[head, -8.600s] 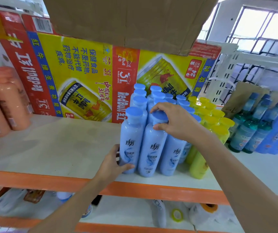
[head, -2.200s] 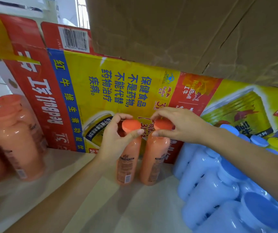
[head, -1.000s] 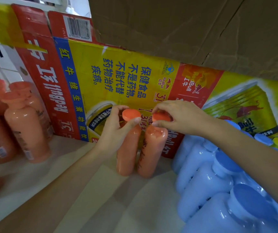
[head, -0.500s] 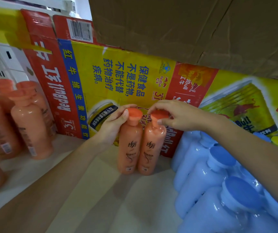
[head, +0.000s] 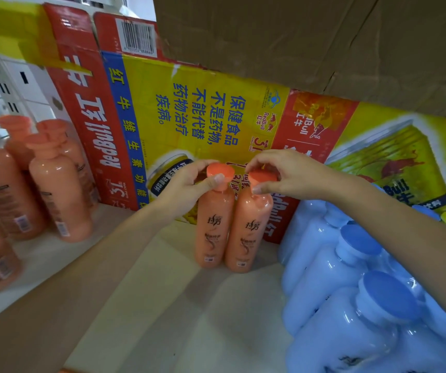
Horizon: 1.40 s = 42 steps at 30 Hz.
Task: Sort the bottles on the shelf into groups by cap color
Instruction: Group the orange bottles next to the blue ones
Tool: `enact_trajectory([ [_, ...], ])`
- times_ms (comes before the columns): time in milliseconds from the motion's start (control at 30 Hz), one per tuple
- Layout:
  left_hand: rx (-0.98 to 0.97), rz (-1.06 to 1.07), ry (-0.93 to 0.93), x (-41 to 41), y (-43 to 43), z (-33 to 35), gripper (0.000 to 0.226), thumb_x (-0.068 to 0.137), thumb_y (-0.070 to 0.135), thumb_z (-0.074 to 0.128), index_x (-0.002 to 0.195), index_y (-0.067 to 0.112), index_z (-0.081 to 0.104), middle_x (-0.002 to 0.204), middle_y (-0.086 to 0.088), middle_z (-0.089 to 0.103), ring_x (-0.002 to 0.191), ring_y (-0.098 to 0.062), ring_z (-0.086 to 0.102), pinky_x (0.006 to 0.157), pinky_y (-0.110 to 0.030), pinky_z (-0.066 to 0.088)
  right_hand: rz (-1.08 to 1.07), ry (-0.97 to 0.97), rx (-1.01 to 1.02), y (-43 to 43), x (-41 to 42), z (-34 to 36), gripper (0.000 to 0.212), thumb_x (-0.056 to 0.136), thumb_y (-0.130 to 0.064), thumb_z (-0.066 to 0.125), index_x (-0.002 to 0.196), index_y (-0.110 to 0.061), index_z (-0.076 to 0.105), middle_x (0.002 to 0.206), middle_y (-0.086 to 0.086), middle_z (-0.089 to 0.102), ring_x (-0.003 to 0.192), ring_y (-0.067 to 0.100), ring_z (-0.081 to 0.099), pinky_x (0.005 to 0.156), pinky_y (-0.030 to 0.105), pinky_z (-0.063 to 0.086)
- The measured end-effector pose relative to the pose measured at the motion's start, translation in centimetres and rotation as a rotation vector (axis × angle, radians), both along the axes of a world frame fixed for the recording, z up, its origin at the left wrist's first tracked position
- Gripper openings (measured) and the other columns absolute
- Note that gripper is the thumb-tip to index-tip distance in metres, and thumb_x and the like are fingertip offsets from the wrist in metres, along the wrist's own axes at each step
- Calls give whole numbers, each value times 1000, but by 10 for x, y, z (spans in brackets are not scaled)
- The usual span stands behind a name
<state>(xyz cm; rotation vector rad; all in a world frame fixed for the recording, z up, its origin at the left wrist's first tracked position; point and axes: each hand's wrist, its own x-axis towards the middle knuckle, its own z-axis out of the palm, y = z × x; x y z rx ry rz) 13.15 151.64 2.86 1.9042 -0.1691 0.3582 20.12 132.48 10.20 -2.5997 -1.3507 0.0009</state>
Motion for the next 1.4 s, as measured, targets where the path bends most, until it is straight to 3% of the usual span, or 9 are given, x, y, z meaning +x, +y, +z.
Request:
enact_trajectory([
  [167, -20, -69, 78, 3, 4, 5, 43, 89, 27, 49, 130, 16, 46, 113, 6, 57, 102, -3, 55, 83, -12, 46, 2, 16, 23, -1, 1, 0, 37, 77, -32, 72, 111, -21, 61, 112, -4, 61, 89, 3, 48, 70, 10, 34],
  [300, 85, -79, 81, 1, 8, 11, 52, 78, 39, 57, 127, 26, 45, 118, 8, 56, 111, -9, 53, 92, -22, 46, -8, 15, 24, -1, 2, 1, 39, 73, -34, 75, 109, -24, 63, 108, -3, 63, 85, 5, 50, 69, 15, 36],
  [400, 299, -40, 59, -1, 7, 22, 60, 70, 43, 63, 125, 25, 49, 110, 16, 56, 106, -9, 55, 91, -24, 47, -26, 28, 23, -1, 1, 2, 39, 73, -33, 76, 109, -27, 64, 107, -3, 64, 87, 8, 56, 76, 21, 40],
  [633, 478, 8, 152, 2, 4, 46, 68, 57, 50, 76, 116, 22, 59, 113, 3, 65, 101, -17, 62, 92, -42, 50, -11, -66, -65, 1, -10, 14, 39, 72, -34, 76, 108, -24, 66, 104, -5, 67, 88, 7, 56, 82, 29, 48],
  [733, 452, 1, 151, 7, 0, 45, 52, 69, 28, 77, 116, 18, 59, 111, 3, 66, 95, -12, 63, 90, -34, 51, -14, -103, -104, -2, -10, 18, 41, 71, -37, 76, 109, -23, 66, 103, -5, 68, 86, 6, 55, 78, 26, 46],
  [867, 484, -17, 131, 11, -5, 46, 47, 72, 27, 75, 116, 21, 58, 103, 14, 61, 79, 7, 55, 64, 1, 42, -32, -152, -165, -6, -9, 23, 44, 71, -39, 76, 111, -23, 66, 105, -3, 67, 82, 5, 50, 73, 23, 39],
  [933, 443, -30, 141, 14, -9, 46, 47, 71, 26, 76, 115, 20, 59, 104, 11, 62, 87, -1, 59, 75, -5, 46, -49, -152, -186, -8, -10, 25, 44, 70, -38, 76, 110, -23, 66, 105, -2, 67, 85, 9, 53, 76, 26, 44],
  [1033, 393, -54, 128, 20, -16, 44, 48, 70, 23, 78, 113, 14, 60, 109, 0, 66, 99, -15, 62, 92, -37, 49, -77, -167, -225, -12, -8, 28, 47, 69, -38, 77, 111, -22, 65, 108, -1, 67, 96, 16, 58, 81, 30, 47],
  [1400, 442, -17, 25, 46, -36, 35, 56, 74, 24, 75, 124, 10, 55, 125, -3, 58, 117, -18, 52, 102, -34, 40, -156, -234, -252, -24, 9, 25, 50, 69, -41, 76, 113, -20, 63, 111, -1, 65, 101, 17, 57, 75, 26, 39],
])
